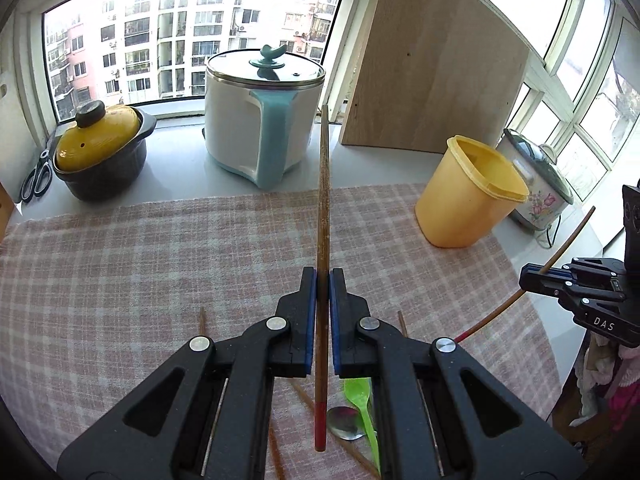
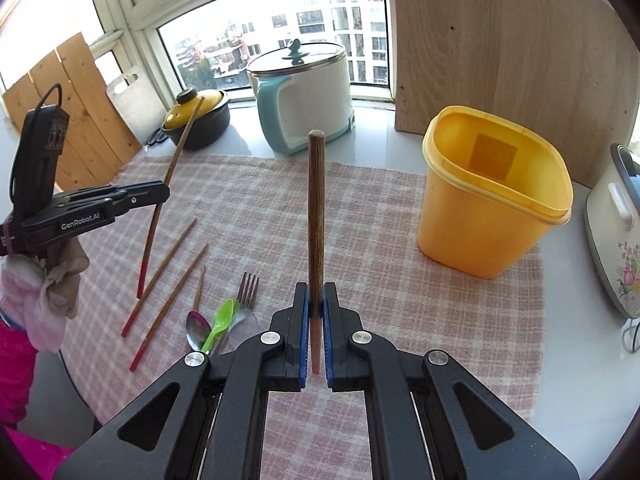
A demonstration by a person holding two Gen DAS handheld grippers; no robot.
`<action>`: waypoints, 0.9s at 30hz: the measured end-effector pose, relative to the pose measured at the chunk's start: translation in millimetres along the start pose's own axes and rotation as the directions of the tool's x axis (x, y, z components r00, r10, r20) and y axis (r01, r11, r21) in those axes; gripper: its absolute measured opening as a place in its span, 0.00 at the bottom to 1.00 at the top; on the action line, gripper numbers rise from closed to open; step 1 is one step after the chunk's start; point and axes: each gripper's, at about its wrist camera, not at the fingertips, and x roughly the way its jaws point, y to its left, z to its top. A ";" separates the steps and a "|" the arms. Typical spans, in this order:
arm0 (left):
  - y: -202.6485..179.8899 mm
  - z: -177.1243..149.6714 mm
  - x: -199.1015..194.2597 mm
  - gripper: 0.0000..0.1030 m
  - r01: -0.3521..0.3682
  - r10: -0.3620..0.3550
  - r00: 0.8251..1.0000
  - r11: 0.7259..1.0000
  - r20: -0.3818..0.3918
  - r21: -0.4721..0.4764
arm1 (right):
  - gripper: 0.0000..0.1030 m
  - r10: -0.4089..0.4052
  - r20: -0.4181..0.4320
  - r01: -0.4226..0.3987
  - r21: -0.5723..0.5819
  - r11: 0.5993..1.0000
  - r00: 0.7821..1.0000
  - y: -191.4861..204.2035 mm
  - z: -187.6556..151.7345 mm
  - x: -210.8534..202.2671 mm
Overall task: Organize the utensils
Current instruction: 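Lift the left tool's chopstick over the yellow bin while the right tool carries its chopstick there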
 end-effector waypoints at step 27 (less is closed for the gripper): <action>-126.2 103.4 41.6 0.04 0.182 -0.188 0.973 0.982 0.135 0.051 | 0.05 -0.150 0.202 0.136 0.084 0.987 0.968 -85.9 51.0 -84.0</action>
